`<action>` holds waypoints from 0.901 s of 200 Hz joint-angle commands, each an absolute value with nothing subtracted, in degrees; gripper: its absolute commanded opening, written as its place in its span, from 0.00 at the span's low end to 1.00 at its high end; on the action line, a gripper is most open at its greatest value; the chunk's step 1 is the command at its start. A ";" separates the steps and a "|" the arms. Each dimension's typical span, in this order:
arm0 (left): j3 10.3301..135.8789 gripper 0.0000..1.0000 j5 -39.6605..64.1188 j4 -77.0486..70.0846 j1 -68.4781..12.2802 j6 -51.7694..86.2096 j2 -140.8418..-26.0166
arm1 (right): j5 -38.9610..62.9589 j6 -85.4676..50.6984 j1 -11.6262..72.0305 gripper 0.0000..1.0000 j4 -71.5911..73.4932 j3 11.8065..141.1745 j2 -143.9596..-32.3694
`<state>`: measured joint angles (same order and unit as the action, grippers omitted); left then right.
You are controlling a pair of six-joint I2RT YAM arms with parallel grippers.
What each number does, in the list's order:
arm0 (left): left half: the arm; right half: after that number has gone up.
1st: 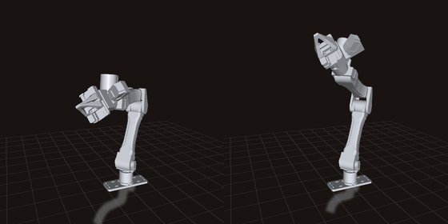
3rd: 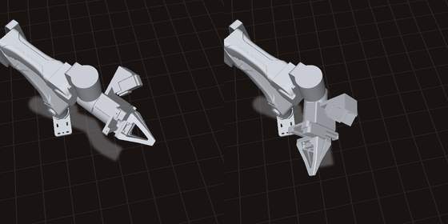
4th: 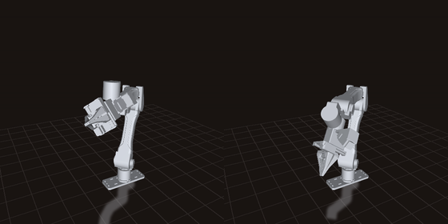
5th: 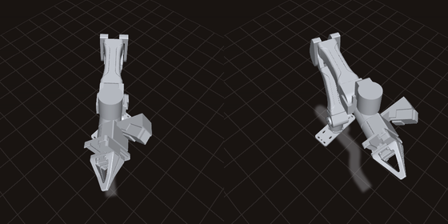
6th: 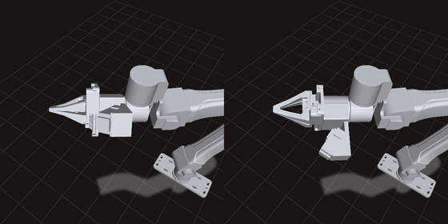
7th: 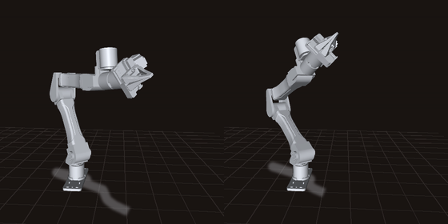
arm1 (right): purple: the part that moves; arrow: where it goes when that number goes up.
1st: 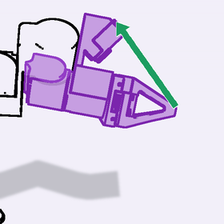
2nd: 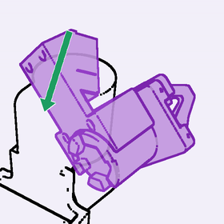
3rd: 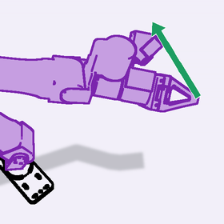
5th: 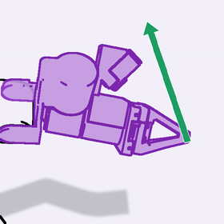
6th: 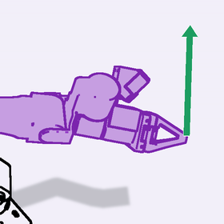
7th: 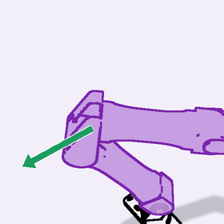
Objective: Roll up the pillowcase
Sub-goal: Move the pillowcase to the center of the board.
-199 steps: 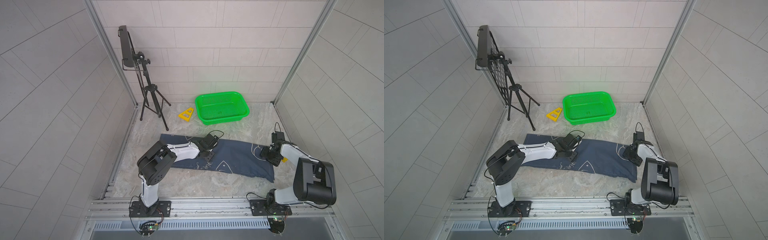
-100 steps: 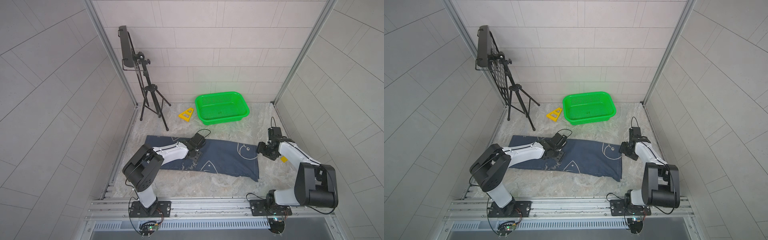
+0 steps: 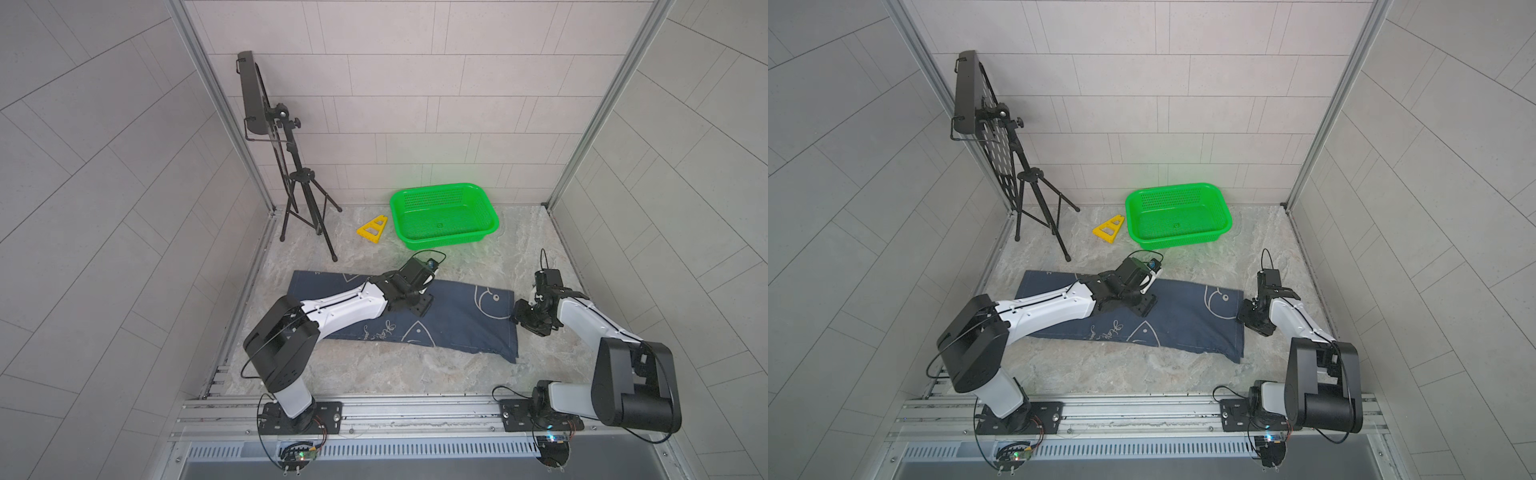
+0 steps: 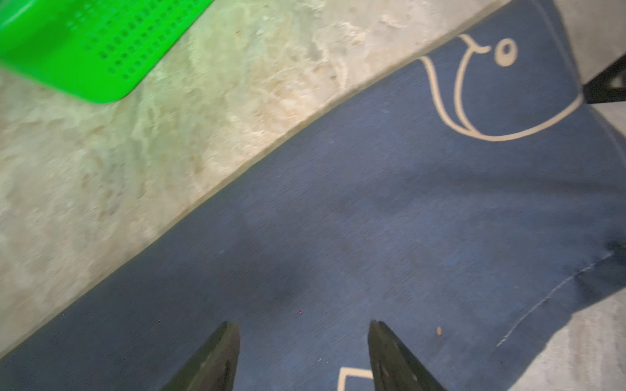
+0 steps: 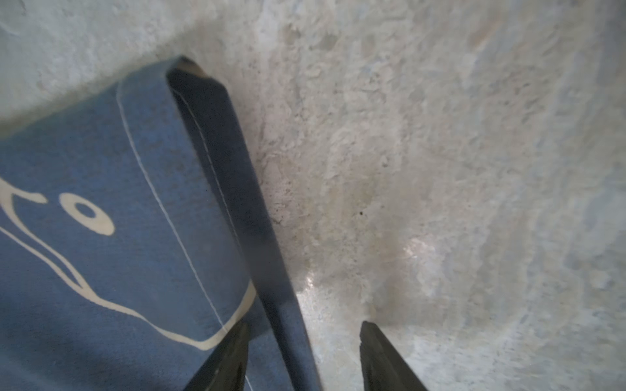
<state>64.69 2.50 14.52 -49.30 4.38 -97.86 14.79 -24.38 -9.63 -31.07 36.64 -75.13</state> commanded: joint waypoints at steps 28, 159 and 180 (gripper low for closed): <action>70.88 0.67 8.79 10.90 -55.51 -0.35 -105.41 | 17.56 -24.47 -9.76 0.54 -28.22 37.01 -77.19; 84.96 0.65 9.02 14.36 -60.38 -7.62 -121.14 | 21.67 -25.36 -9.89 0.33 -25.23 39.54 -84.67; 85.67 0.65 8.51 15.48 -60.39 -8.08 -122.38 | 21.79 -25.36 -9.85 0.21 -25.24 39.81 -84.84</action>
